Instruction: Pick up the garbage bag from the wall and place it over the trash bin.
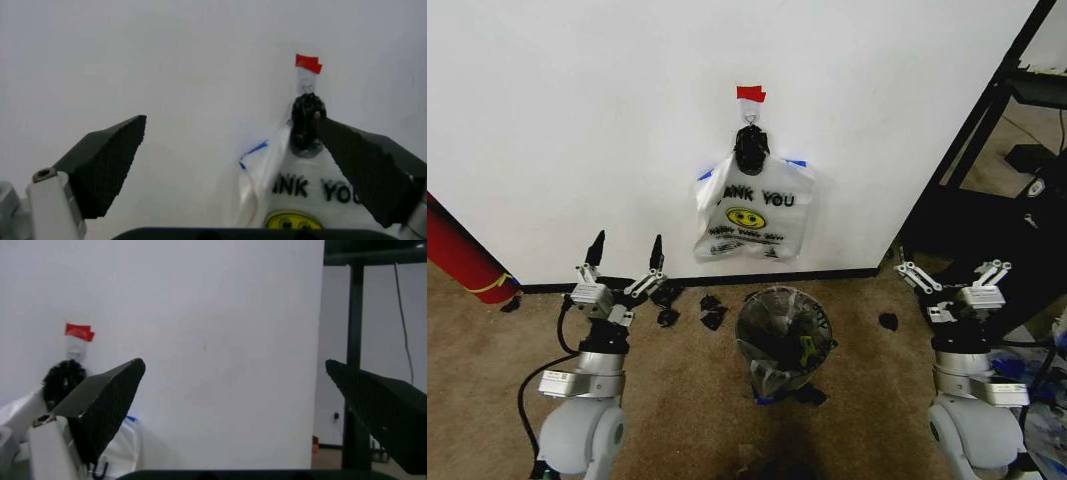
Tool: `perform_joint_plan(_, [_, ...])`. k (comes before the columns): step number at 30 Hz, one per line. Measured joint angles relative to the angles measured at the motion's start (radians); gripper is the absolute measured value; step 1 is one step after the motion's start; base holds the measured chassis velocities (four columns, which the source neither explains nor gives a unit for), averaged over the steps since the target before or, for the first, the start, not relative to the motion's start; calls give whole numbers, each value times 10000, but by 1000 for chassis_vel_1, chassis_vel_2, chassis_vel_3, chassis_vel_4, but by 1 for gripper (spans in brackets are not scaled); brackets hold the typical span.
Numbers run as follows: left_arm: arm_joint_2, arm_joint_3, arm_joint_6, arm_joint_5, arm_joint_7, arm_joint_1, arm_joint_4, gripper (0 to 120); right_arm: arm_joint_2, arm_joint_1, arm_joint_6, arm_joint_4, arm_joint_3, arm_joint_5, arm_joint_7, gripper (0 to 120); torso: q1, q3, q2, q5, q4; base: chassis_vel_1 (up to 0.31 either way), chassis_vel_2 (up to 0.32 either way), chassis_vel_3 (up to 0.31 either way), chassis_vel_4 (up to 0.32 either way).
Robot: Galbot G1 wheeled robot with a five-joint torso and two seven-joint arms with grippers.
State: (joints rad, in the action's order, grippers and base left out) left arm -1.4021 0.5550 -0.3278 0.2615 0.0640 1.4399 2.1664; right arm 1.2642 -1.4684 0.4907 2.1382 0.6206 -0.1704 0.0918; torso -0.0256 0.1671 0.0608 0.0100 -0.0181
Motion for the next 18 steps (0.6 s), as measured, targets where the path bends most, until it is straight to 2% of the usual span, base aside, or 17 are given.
perform_joint_plan(6, [-6,413,-60,26,46,42,18,100,535,-104,445,-50,-21,-85,-549,100,-1,0,0,0,0,0,0,0,0])
perform_joint_plan(18, [242,445,-18,358,87,183,413,100,1144,-795,146,362,-272,430,-552,100,0,0,0,1,-1,0,0,0,0])
